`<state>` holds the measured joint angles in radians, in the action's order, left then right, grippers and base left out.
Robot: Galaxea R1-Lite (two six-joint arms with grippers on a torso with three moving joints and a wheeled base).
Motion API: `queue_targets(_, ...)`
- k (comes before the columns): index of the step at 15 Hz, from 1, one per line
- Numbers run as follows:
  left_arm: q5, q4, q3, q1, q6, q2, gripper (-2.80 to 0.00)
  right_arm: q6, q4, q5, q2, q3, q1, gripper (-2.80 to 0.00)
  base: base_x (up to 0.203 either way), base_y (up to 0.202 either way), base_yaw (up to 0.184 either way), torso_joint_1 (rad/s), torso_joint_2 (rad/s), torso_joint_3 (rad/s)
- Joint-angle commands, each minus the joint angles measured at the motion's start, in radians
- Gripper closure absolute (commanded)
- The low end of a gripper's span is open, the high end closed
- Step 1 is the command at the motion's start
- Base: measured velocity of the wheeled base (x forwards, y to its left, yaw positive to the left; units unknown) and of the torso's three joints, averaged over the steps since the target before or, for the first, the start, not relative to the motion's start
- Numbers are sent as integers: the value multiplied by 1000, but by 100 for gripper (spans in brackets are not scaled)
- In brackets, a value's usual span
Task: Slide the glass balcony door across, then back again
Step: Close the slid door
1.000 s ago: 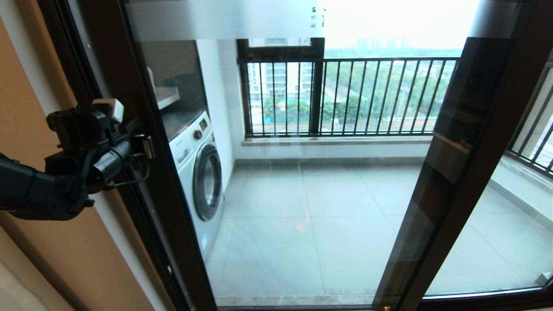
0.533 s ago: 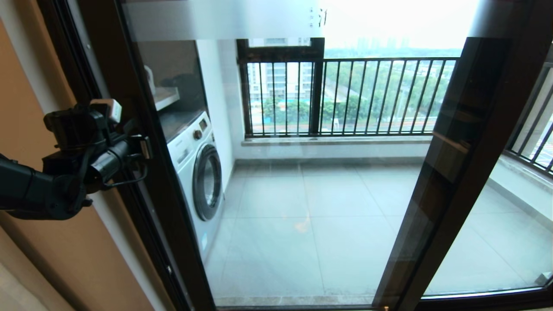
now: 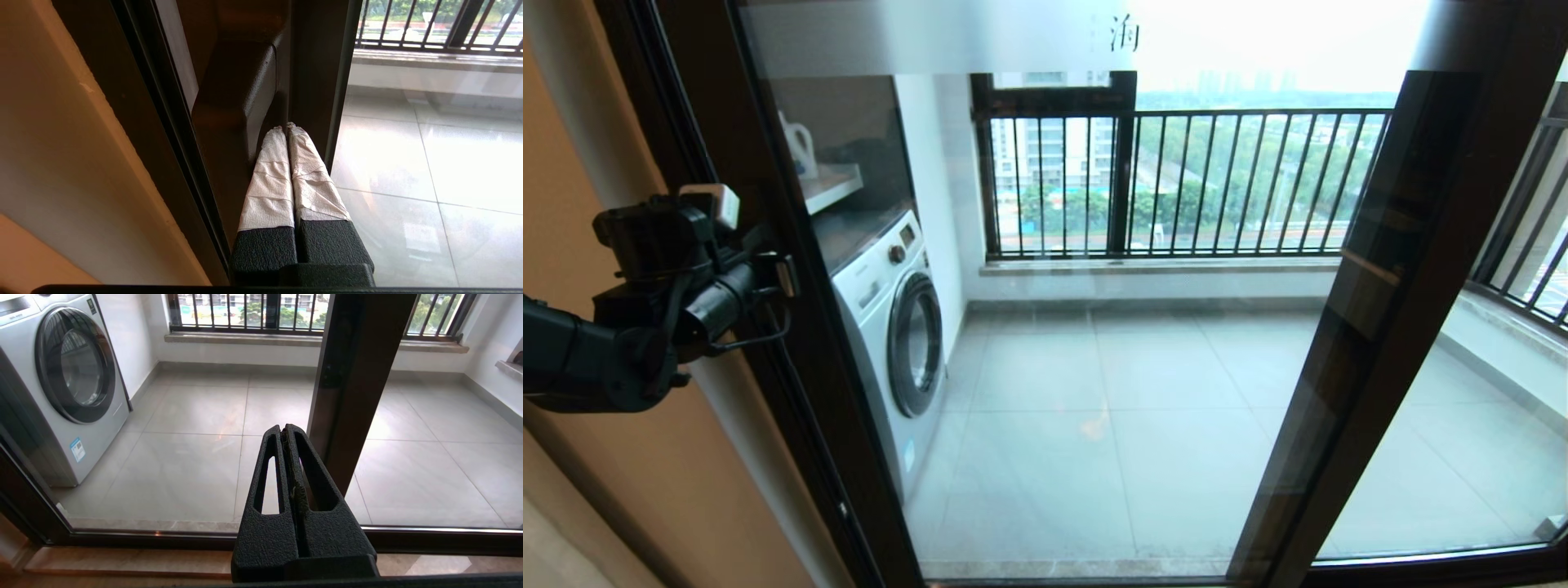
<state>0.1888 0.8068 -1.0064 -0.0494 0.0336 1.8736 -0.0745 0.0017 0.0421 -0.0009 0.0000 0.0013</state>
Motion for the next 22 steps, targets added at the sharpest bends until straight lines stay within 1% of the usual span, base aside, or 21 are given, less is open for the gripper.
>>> queue_targets(1, -2, 3, 0, -11, 0, 1, 0, -1, 0, 1, -1, 3, 0, 0, 0, 0, 0, 0, 0, 0)
queue_targets(4, -29, 3, 7, -42, 0, -2, 0, -1, 0, 1, -1, 3, 0, 0, 0, 0, 0, 0, 0, 0)
queue_targets(6, -35, 3, 9, -53, 0, -4, 0, -1, 0, 1, -1, 3, 0, 0, 0, 0, 0, 0, 0, 0)
queue_targets(11, -37, 5, 18, -56, 0, -30, 0, -1, 0, 1, -1, 3, 0, 0, 0, 0, 0, 0, 0, 0)
queue_targets(14, -87, 5, 83, -53, 0, -80, 0, -1, 0, 1, -1, 3, 0, 0, 0, 0, 0, 0, 0, 0)
queue_targets(19, -93, 6, 86, -60, -4, -119, 0, -1, 0, 1, -1, 3, 0, 0, 0, 0, 0, 0, 0, 0)
queue_targets(22, -124, 3, 110, -57, -4, -177, 0, -1, 0, 1, -1, 3, 0, 0, 0, 0, 0, 0, 0, 0)
